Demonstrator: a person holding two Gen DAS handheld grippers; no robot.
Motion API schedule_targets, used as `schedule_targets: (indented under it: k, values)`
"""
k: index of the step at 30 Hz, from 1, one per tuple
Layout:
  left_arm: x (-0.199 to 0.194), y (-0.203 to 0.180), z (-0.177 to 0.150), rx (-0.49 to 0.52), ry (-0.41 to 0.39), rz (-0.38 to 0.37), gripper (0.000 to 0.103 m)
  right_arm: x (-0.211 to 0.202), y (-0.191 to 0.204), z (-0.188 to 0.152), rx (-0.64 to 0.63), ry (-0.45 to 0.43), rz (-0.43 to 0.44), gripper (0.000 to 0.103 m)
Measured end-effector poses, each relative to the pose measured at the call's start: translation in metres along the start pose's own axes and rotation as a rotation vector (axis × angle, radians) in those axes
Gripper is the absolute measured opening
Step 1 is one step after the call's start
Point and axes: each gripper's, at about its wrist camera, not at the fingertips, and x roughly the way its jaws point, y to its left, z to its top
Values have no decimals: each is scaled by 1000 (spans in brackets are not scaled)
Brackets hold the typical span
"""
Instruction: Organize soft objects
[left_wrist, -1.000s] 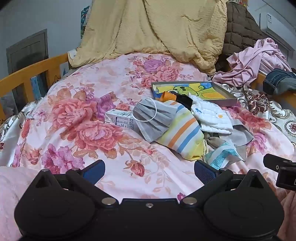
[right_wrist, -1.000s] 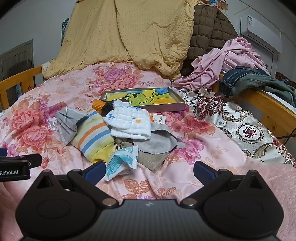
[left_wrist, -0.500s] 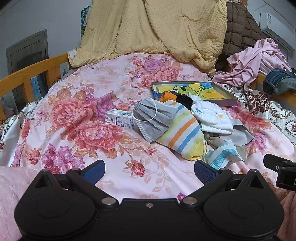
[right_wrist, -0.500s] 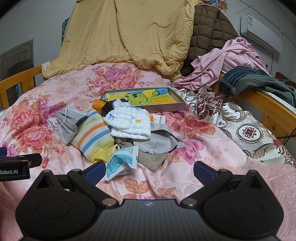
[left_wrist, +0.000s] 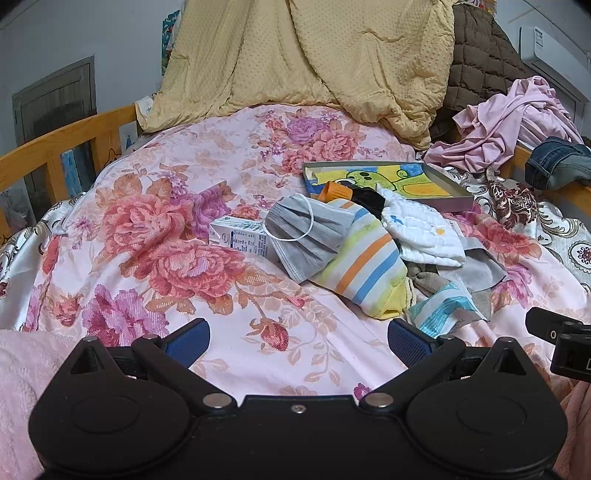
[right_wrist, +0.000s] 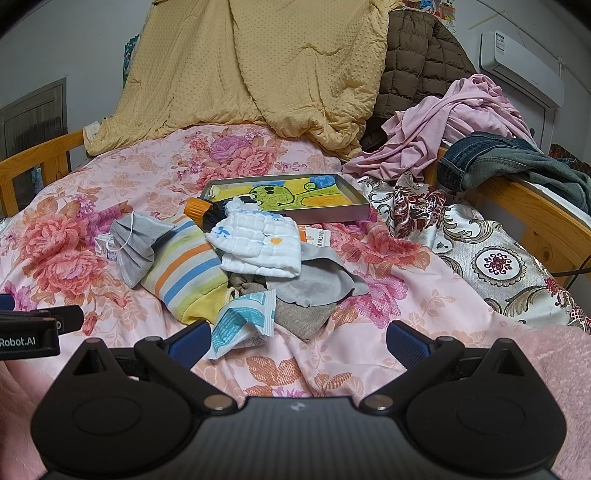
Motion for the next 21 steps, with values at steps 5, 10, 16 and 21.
schedule_targets:
  k: [5,10,16,21]
  values:
    - [-1,0,-1,0,0,0,102,0,0,0,-1,0,0,103]
    - [-1,-1,-1,0,1,0,102,0,0,0,-1,0,0,103]
    - [-1,0,-1,-1,2,-1,102,0,0,0,-1,0,-1,103]
    - [-1,0,-1,-1,2,-1,102,0,0,0,-1,1,-1,103]
